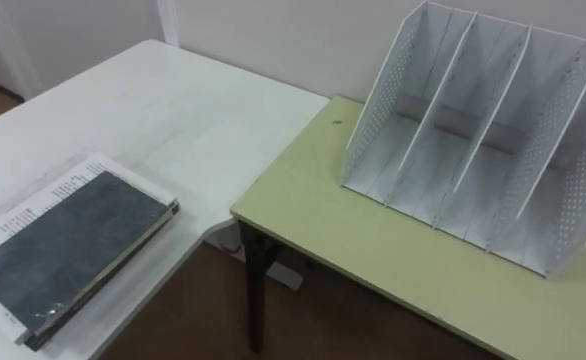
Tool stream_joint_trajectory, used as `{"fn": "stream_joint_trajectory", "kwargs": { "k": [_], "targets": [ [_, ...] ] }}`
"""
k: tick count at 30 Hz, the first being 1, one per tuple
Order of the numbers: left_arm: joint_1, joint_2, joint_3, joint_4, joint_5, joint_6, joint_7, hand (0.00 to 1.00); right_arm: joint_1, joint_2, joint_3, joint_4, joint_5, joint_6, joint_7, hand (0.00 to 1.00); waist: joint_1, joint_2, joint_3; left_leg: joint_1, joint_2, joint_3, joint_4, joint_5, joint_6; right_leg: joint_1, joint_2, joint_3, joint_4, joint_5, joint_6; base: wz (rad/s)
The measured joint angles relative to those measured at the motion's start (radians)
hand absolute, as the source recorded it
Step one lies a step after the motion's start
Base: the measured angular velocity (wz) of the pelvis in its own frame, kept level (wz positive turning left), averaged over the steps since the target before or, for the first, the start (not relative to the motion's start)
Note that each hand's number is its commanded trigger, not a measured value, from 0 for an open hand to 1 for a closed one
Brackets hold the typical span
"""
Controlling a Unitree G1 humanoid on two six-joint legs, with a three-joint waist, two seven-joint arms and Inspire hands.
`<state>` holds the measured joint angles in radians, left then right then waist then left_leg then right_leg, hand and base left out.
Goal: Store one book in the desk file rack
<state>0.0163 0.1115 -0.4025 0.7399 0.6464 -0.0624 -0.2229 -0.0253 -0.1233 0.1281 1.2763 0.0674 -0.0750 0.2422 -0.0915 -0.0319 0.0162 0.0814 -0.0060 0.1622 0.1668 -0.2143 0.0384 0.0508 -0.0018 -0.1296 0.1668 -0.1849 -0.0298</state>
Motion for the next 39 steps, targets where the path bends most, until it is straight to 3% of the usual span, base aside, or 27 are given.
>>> {"fn": "stream_joint_trajectory", "kwargs": {
  "k": [3,10,18,26,34,39],
  "targets": [
    [-0.003,0.017,-0.045,-0.161,0.057,0.005,0.0,0.0,-0.01,-0.003,0.012,0.005,0.0,0.0,0.0,0.0,-0.01,0.003,-0.0011,0.0,0.0,0.0,0.0,0.0,0.0,0.001,-0.001,-0.004,0.0,0.0,0.0,0.03],
    [-0.021,0.018,-0.139,-0.428,0.19,0.011,0.023,0.0,-0.023,-0.011,0.047,-0.001,-0.016,0.002,0.001,0.0,-0.019,0.013,-0.0078,-0.008,-0.001,-0.004,0.0,0.0,0.0,0.003,-0.003,-0.015,-0.001,0.0,0.0,0.02],
    [-0.003,0.111,-0.093,-0.801,0.222,0.01,0.026,0.0,-0.026,-0.016,0.048,0.01,-0.016,0.003,0.029,0.0,-0.005,0.019,-0.0117,-0.011,-0.001,-0.034,0.001,0.0,0.0,0.01,-0.001,-0.037,-0.015,0.0,-0.002,0.07],
    [-0.004,0.107,-0.001,-0.968,0.274,0.01,0.11,0.0,-0.034,-0.02,0.088,0.034,0.009,0.008,-0.006,0.0,0.025,0.017,-0.0104,-0.018,-0.005,-0.081,0.005,0.0,0.0,0.026,-0.007,-0.093,-0.018,-0.001,-0.002,0.17],
    [0.001,0.126,0.101,-1.029,0.331,0.013,0.197,0.0,-0.031,-0.019,0.087,0.055,0.014,0.012,-0.02,0.0,0.071,0.016,-0.0103,-0.028,-0.009,-0.095,0.021,0.0,0.0,0.036,-0.01,-0.117,-0.033,-0.002,-0.002,0.11],
    [0.051,0.122,0.165,-1.035,0.343,0.006,0.271,0.0,-0.031,-0.02,0.085,0.085,0.043,0.011,-0.033,0.0,0.1,0.02,-0.0134,-0.037,-0.008,-0.094,0.022,0.0,0.0,0.035,-0.01,-0.124,-0.032,-0.002,-0.002,0.03]
  ]
}}
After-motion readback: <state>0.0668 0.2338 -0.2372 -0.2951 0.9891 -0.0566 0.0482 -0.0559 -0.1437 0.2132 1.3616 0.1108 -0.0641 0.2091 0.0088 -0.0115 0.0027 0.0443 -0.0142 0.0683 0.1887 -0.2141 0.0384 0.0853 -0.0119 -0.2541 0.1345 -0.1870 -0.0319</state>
